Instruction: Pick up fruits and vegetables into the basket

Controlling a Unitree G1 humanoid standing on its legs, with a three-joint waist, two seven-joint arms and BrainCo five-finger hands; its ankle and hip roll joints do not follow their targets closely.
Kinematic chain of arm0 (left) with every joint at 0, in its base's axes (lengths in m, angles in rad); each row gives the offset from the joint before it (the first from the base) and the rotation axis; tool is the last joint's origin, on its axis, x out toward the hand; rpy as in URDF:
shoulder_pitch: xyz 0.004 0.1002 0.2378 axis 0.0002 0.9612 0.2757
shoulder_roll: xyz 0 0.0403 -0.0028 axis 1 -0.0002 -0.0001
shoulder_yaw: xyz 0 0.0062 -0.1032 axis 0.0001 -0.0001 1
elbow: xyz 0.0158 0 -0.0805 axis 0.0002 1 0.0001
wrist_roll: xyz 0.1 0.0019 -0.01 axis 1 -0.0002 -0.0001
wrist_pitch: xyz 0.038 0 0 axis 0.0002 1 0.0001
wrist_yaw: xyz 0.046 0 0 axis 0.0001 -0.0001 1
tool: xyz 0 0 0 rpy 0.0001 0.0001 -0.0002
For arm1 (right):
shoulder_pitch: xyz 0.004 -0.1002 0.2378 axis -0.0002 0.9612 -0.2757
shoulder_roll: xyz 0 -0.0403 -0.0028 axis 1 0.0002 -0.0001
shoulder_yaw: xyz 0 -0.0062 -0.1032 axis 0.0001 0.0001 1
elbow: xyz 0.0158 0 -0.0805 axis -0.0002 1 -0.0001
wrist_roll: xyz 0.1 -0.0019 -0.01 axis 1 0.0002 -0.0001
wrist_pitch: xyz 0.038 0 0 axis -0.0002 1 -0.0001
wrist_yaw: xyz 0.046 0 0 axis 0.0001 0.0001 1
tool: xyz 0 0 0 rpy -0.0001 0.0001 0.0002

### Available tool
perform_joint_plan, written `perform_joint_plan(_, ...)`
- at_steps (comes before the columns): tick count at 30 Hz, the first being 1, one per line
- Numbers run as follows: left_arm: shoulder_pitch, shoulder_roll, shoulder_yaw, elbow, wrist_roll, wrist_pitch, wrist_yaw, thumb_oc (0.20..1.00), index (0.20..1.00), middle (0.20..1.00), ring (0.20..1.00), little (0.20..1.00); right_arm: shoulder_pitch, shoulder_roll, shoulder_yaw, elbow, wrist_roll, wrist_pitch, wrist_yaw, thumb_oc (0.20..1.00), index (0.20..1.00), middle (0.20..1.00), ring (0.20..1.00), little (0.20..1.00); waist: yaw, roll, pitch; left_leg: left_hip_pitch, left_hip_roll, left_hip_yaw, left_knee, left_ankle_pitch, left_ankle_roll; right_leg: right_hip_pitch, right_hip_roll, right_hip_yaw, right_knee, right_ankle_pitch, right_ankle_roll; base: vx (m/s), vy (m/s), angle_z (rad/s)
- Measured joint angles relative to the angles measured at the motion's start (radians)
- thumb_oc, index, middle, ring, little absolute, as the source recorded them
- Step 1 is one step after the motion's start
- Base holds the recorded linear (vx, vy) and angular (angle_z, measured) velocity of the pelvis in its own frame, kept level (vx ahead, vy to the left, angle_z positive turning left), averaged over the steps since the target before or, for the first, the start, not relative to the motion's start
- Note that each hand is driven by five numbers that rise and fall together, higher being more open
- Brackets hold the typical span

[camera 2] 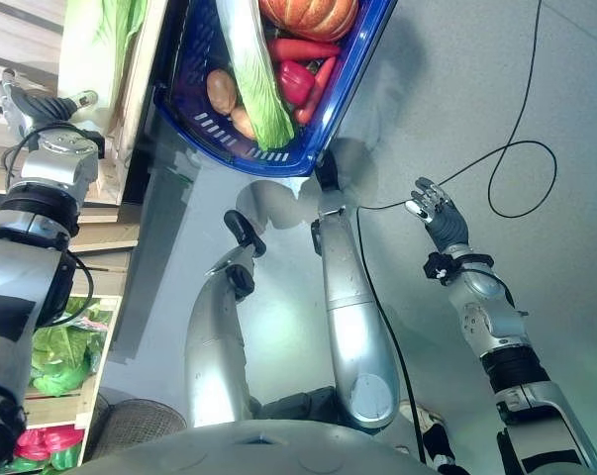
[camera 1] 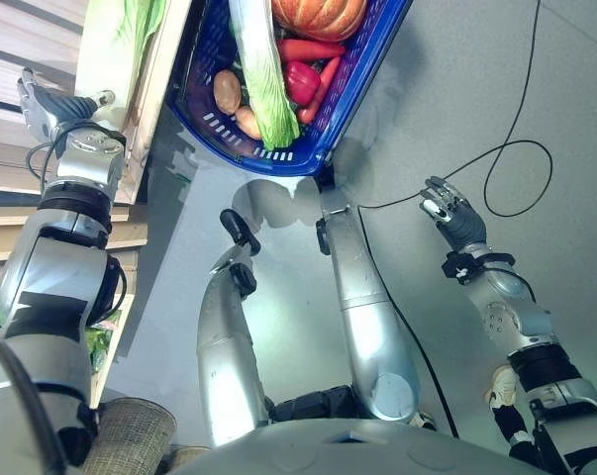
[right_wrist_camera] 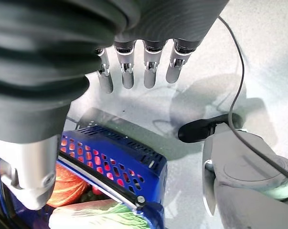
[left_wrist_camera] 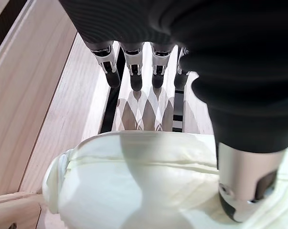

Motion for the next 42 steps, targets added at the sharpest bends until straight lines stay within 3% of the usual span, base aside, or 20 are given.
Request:
perform_joint_plan(21, -0.011, 0.032, -0.052, 0.004, 0.026, -0.021, -0.025, 1.0, 1.0, 1.0, 1.0, 1.0, 0.002, 0.002, 0.0, 0.01, 0.011, 0.019, -0.017, 1.0, 1.0, 1.0, 1.0, 1.0, 0.002, -0.004, -0.029, -0.079, -0.002, 0.001, 0.031, 0.006, 0.005, -0.068, 0.001, 0.02, -0.007, 0.017, 0.025, 0.0, -0.007, -0.01)
perform_joint_plan(27, 0.035, -0.032, -0.051, 0.003, 0.024, -0.034, -0.115, 1.0, 1.0, 1.0, 1.0, 1.0, 0.003, 0.008, 0.002, 0.009, 0.038, 0.019, -0.018, 1.0, 1.0, 1.0, 1.0, 1.0, -0.007, -0.004, -0.029, -0.038, -0.001, 0.0, 0.023, 0.004, 0.008, -0.028, 0.002, 0.019, -0.01, 0.019, 0.027, -0.02, -0.053, 0.01)
perform_joint_plan(42, 0.106, -0.04, -0.047, 0.005, 0.025, -0.061, -0.267, 1.0, 1.0, 1.0, 1.0, 1.0, 0.01, 0.041, -0.001, 0.004, 0.038, 0.04, -0.012, 1.0, 1.0, 1.0, 1.0, 1.0, -0.014, -0.005, -0.029, 0.081, -0.008, 0.026, -0.04, -0.002, 0.012, 0.082, 0.007, 0.024, -0.062, 0.029, 0.013, -0.01, 0.0, -0.02)
